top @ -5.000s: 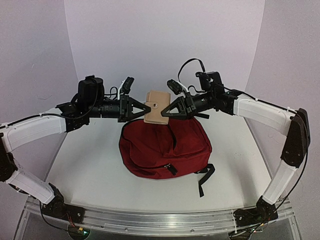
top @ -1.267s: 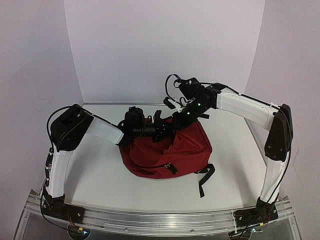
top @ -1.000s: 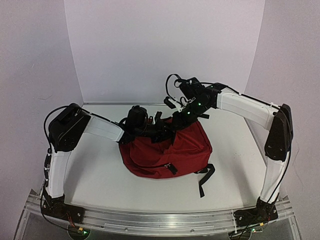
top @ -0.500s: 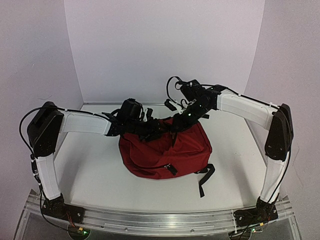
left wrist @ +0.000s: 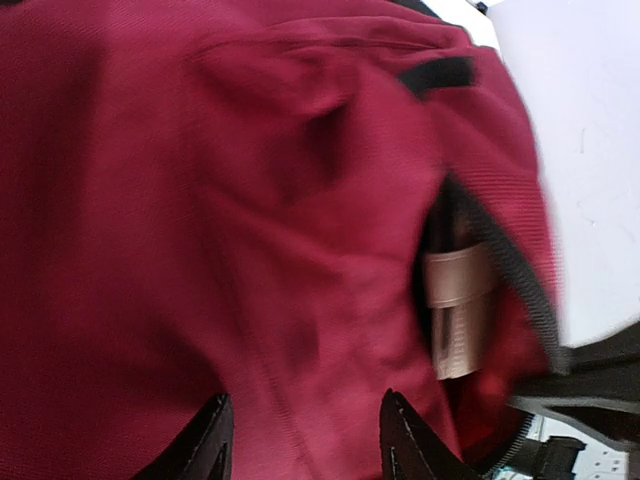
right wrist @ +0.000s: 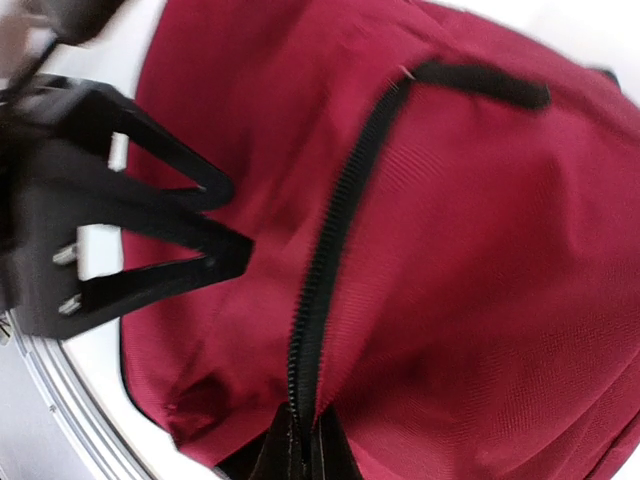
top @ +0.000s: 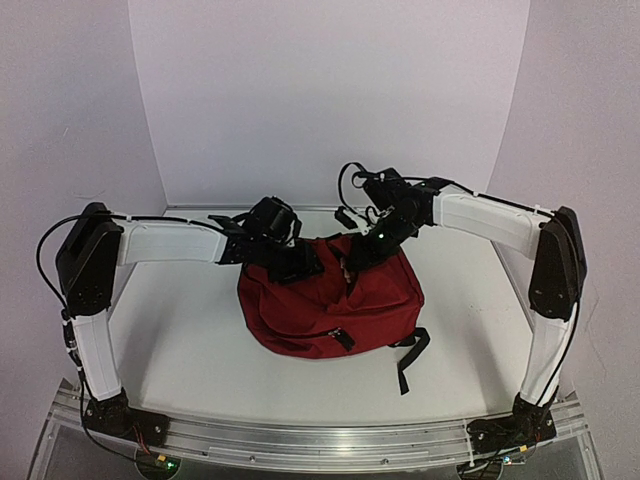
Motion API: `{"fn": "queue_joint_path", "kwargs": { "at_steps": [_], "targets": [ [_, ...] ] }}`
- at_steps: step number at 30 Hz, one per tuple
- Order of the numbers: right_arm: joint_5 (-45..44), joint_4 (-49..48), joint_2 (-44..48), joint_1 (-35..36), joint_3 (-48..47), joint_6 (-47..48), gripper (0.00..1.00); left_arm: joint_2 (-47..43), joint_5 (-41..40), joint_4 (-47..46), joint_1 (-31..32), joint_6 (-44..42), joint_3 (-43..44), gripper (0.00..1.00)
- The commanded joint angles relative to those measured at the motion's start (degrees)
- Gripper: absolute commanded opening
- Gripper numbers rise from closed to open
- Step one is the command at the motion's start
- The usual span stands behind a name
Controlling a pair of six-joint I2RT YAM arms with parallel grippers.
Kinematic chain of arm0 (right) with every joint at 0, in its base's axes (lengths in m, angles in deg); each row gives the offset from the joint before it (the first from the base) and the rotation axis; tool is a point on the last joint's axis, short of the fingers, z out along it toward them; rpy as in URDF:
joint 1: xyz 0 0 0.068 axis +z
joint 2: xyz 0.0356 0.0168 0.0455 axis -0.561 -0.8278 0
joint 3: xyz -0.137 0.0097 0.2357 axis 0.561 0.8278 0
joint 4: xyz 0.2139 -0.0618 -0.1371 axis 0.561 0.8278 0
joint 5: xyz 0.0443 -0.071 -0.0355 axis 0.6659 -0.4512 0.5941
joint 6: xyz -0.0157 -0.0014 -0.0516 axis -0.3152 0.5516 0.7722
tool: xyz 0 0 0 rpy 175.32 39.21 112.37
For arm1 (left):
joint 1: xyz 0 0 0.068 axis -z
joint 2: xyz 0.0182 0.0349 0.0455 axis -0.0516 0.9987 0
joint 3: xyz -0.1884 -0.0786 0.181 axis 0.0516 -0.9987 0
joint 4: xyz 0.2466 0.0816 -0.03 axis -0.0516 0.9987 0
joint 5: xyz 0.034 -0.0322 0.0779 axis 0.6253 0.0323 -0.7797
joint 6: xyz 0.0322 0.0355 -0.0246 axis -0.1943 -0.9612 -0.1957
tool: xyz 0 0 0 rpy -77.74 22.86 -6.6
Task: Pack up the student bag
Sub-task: Place the stationery in the student bag.
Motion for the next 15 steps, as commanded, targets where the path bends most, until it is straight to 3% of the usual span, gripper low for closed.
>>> {"fn": "queue_joint_path", "kwargs": {
  "at_steps": [1,10,15],
  "targets": [
    [0.72,-1.01,-2.06,-0.86,2.74,-2.01,0.0,1.48,-7.35,3.54,2.43,-2.79,6.71,0.54],
    [2.81,-1.85,-3.71,-1.31,2.73,-3.72,0.0,6.86,-15.36,5.07,3.65,-3.09,13.47,0.6],
    [3.4,-1.96,-3.06,-2.33,2.62,-4.75,0.0,9.41,-17.34,7.14,4.25,-3.06,15.58,0.55]
  ]
}}
